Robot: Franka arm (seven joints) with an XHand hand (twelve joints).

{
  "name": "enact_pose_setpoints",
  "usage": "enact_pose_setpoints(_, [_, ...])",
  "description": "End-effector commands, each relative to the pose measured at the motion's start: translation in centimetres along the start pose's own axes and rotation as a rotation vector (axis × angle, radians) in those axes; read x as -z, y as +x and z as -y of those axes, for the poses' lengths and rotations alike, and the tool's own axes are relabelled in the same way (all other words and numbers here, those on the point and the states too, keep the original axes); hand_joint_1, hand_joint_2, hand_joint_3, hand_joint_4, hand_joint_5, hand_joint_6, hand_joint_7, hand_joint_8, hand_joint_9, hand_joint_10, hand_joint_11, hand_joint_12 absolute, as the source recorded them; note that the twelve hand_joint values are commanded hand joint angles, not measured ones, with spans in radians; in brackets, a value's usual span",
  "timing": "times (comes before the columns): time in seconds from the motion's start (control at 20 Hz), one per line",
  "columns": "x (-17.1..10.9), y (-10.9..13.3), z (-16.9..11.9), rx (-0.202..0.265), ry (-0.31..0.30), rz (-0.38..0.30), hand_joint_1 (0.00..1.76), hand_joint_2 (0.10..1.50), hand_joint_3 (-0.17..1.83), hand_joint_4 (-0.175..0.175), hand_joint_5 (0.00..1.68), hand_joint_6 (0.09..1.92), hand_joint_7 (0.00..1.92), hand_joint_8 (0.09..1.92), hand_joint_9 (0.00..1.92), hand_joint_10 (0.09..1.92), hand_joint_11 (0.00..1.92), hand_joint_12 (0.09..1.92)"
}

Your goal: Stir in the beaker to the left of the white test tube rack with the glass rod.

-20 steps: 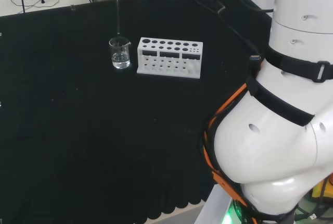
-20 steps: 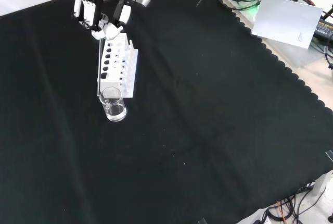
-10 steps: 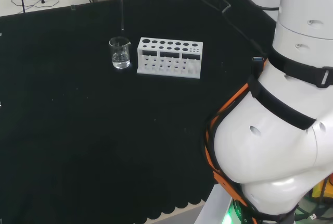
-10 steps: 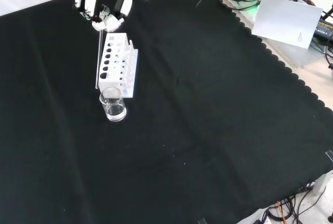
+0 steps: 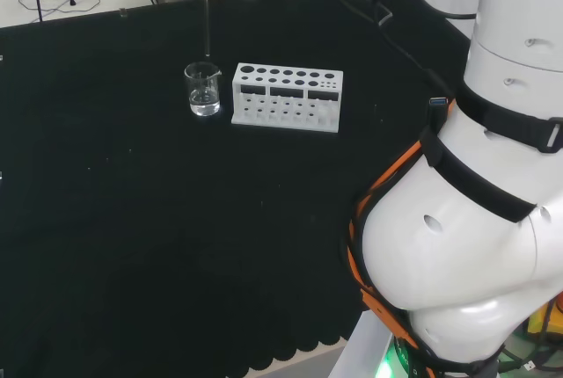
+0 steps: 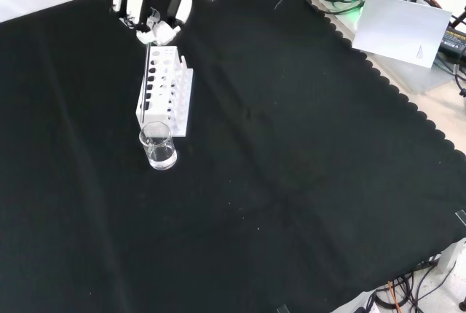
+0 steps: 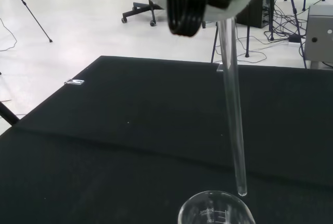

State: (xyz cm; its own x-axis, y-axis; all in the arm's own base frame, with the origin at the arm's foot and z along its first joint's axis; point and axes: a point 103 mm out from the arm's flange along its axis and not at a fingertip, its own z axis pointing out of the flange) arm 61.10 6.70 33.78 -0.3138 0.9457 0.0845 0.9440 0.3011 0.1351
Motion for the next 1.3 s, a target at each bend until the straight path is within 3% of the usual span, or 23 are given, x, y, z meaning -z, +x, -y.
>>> enact_pose_setpoints(0.05, [0.1,0.4,0.2,-0.005,0.014,-0.002,1.30,0.74,0.61,-0.175,1.16,0.54,1.19,1.10,1.68,0.81,1.07,0.90])
enact_pose_setpoints(1.3, [-1.6,0.5,0.6,-0.005,0.021,-0.003,1.30,0.74,0.60,-0.175,1.17,0.53,1.19,1.10,1.68,0.82,1.07,0.90])
